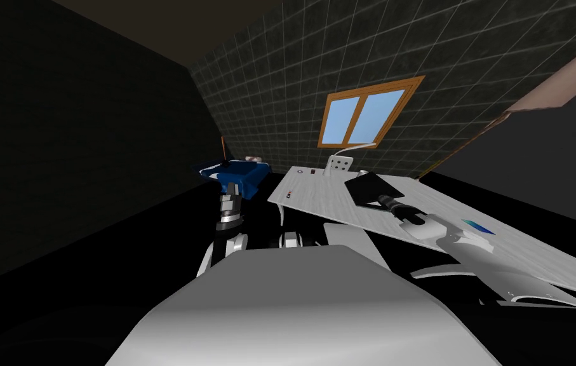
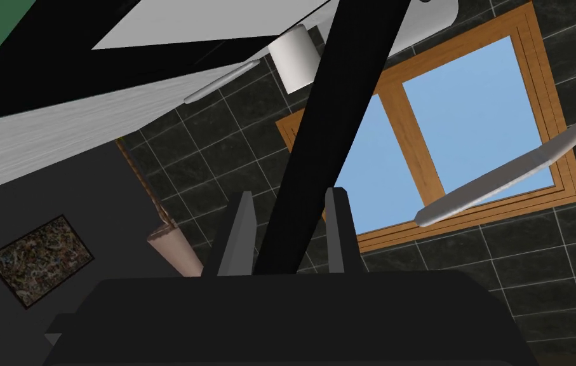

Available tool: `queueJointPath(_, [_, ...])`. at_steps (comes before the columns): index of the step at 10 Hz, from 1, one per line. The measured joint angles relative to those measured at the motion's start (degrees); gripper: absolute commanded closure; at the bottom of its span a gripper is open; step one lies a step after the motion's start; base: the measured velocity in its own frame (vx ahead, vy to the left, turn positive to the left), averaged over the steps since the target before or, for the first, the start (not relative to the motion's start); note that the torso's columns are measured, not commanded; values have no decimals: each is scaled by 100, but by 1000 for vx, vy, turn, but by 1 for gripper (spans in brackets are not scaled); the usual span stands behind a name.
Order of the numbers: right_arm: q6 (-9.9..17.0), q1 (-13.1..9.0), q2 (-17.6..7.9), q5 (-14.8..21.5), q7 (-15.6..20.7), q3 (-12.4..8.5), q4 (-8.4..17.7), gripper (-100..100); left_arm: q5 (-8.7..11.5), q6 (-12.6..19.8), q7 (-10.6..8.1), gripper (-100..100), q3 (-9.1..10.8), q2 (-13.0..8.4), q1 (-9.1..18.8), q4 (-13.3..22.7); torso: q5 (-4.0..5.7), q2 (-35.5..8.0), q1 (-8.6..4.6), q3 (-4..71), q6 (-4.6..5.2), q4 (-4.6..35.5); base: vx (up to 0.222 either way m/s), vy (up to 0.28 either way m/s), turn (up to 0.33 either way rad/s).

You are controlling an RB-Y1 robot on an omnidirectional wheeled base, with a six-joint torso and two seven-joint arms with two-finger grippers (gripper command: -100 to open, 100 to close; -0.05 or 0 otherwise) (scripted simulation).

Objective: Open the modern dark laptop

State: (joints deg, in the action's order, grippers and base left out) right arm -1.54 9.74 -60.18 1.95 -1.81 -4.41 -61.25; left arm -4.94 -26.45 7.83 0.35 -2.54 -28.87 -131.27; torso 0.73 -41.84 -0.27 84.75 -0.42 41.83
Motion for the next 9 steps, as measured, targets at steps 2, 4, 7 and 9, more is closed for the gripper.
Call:
queueJointPath(2, [105,99,284,-306,334,-12,-248,100,0,0,0,0,0,0,-2,-1,21,1,-27,2,49,-16,40,1,-131])
queueJointPath(4, [174,294,305,-563,614,-25,-566,-100,0,0,0,0,0,0,0,0,-2,-18,-1,-9,2,6,-6,5,-6])
queueJointPath(7, [376,442,-53,-761,479,-24,-875,-100,0,0,0,0,0,0,0,0,-76,-43,39,-17,40,44,3,18,-31])
queueJointPath(9, [425,509,-316,-917,362,39,-951,-100,0,0,0,0,0,0,0,0,-92,-57,46,-23,42,55,2,16,-21])
